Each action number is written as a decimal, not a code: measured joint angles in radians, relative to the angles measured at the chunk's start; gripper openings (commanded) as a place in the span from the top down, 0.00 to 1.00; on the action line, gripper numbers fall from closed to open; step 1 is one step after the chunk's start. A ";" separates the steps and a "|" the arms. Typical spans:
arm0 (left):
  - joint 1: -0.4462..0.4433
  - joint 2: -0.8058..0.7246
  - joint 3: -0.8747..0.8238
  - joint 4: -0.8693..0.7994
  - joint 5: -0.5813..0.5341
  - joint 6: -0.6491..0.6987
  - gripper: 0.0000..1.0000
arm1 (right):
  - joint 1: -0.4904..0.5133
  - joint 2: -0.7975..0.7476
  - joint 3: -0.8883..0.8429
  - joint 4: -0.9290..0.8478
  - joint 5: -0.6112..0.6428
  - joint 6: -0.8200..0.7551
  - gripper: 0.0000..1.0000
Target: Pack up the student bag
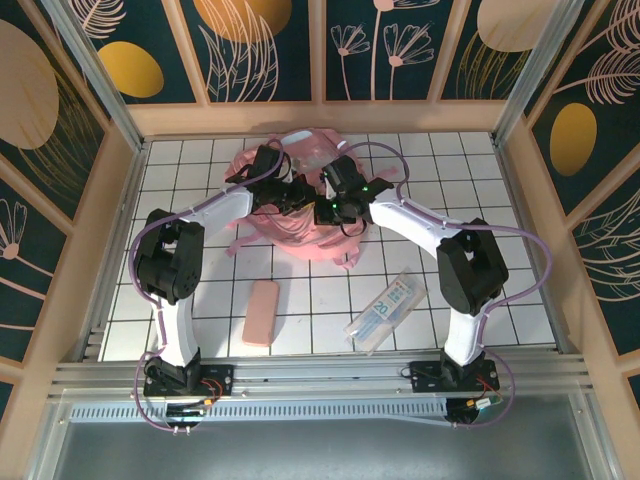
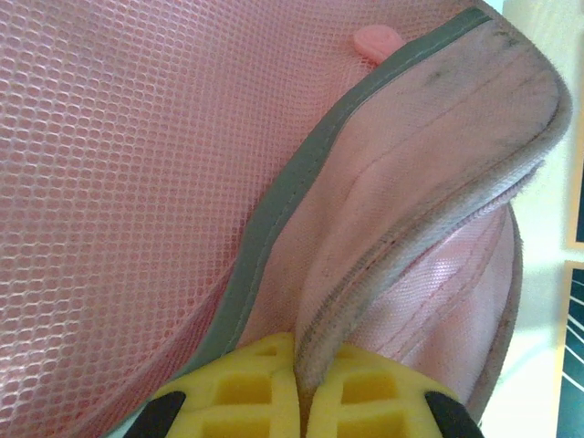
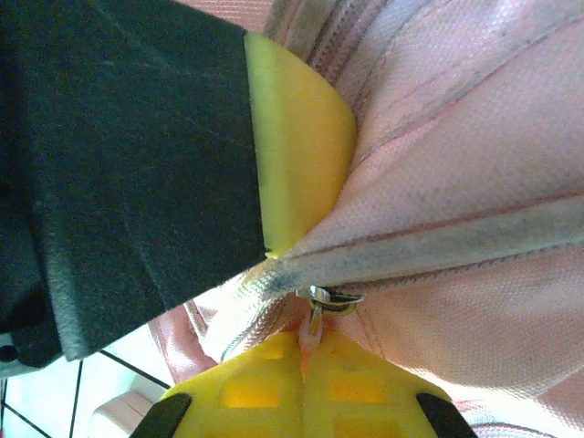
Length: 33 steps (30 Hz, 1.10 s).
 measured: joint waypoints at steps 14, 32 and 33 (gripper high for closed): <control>-0.023 0.000 0.047 -0.074 -0.020 0.145 1.00 | -0.065 -0.042 0.057 -0.254 -0.078 -0.247 1.00; 0.010 0.007 0.042 -0.208 -0.021 0.120 1.00 | 0.038 0.072 0.095 -0.179 -0.141 -0.163 1.00; 0.011 0.012 0.045 -0.217 -0.020 0.121 1.00 | 0.044 0.072 0.094 -0.181 -0.141 -0.176 1.00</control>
